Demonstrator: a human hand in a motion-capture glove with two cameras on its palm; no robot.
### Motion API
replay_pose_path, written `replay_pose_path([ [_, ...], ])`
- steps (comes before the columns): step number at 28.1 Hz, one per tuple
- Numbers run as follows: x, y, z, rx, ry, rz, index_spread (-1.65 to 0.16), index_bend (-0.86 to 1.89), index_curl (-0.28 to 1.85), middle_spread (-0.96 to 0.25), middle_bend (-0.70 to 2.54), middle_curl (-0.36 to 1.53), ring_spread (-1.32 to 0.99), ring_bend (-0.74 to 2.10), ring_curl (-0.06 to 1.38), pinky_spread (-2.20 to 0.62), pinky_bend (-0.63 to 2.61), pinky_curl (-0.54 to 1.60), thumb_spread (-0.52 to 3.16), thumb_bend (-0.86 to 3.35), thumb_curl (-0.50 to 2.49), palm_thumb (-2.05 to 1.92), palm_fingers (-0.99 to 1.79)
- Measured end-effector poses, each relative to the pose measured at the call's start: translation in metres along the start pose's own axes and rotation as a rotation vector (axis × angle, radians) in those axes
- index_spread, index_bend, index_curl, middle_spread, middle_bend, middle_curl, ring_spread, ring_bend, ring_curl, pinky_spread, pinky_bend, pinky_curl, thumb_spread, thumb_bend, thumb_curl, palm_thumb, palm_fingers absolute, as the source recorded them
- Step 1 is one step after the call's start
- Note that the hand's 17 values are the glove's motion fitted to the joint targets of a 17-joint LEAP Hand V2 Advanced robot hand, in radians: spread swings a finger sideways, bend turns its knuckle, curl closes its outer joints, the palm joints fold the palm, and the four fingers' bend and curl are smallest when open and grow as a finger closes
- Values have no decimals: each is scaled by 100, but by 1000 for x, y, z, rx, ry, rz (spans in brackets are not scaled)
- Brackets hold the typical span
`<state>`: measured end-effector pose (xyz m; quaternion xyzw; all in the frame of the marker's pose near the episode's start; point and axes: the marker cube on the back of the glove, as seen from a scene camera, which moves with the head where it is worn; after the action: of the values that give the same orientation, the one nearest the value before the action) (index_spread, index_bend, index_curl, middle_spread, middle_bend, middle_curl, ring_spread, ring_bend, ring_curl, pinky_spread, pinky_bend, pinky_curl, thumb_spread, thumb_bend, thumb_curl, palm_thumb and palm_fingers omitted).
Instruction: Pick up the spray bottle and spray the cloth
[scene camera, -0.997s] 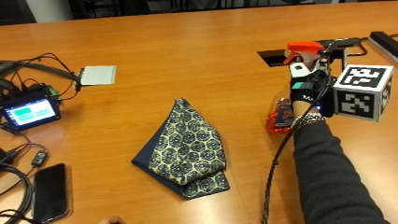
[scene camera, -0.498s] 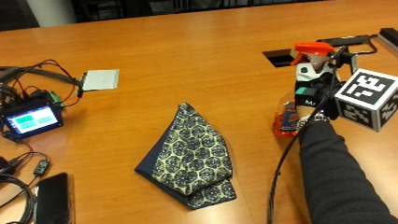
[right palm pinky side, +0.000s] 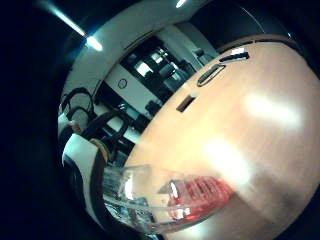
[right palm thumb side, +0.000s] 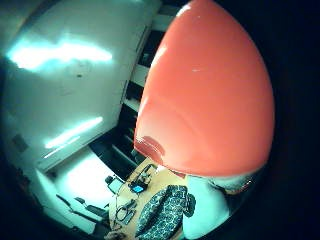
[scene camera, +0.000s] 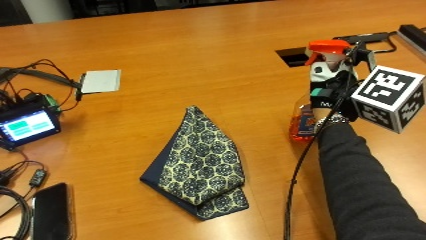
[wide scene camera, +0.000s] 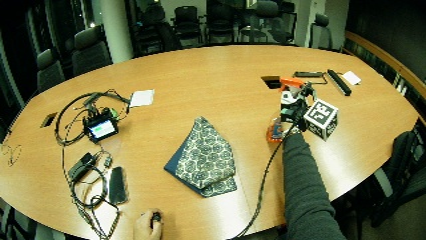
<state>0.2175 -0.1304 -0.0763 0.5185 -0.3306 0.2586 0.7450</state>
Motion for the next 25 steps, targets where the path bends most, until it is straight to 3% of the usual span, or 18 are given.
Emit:
replay_pose_path([
  [15, -53, 9, -1, -158, 218, -402, -25, 37, 54, -22, 55, 53, -22, 71, 48, -33, 49, 42, 53, -3, 66, 94, 142],
  [25, -85, 46, 17, -332, 433, -718, -25, 38, 56, -22, 57, 53, -22, 72, 48, -34, 49, 42, 50, -3, 69, 93, 141],
])
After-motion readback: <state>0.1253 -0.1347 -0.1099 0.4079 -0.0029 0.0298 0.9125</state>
